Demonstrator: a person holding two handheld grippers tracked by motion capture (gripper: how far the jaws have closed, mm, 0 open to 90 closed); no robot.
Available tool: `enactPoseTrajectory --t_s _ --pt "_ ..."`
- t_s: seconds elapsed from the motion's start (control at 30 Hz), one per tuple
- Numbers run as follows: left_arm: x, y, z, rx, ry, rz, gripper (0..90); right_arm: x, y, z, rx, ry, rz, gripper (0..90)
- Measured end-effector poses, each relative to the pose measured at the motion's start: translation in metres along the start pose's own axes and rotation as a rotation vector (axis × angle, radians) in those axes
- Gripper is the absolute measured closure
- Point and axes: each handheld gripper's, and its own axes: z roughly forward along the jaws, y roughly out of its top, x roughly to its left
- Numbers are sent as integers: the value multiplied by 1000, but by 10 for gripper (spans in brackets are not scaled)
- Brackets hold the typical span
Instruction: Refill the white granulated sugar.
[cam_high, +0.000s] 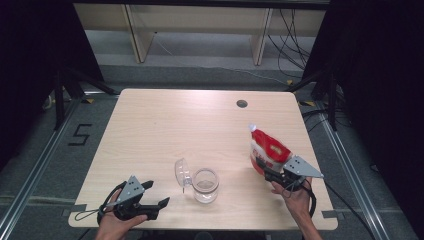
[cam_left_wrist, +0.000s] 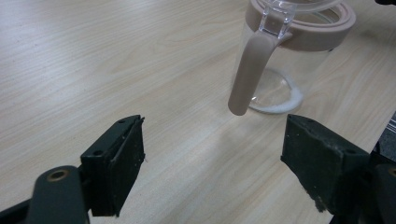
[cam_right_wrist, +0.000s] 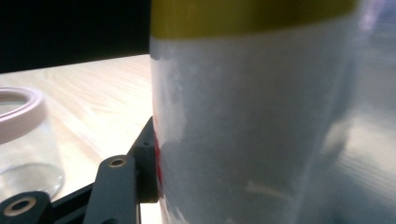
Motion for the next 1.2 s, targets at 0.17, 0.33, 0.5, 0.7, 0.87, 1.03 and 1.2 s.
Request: enactPoseTrajectory --t_s 0.17,0.33,0.5,0.7,0.87,1.03,1.2 --pt "0 -1 2 3 -5 5 205 18 11 -3 20 25 -126 460" --pt "-1 -3 6 6 -3 -14 204 37 20 -7 61 63 -220 460" --pt "0 -3 6 16 -1 12 204 48 28 -9 81 64 -323 461" --pt "0 -4 6 9 -5 8 204 56 33 -10 101 76 -407 462" --pt "1 -4 6 21 -1 12 205 60 38 -10 124 76 -481 463" --pt "1 -4 6 15 0 5 204 64 44 -10 141 63 -553 463" --pt "1 -5 6 17 1 6 204 69 51 -14 169 46 -662 464"
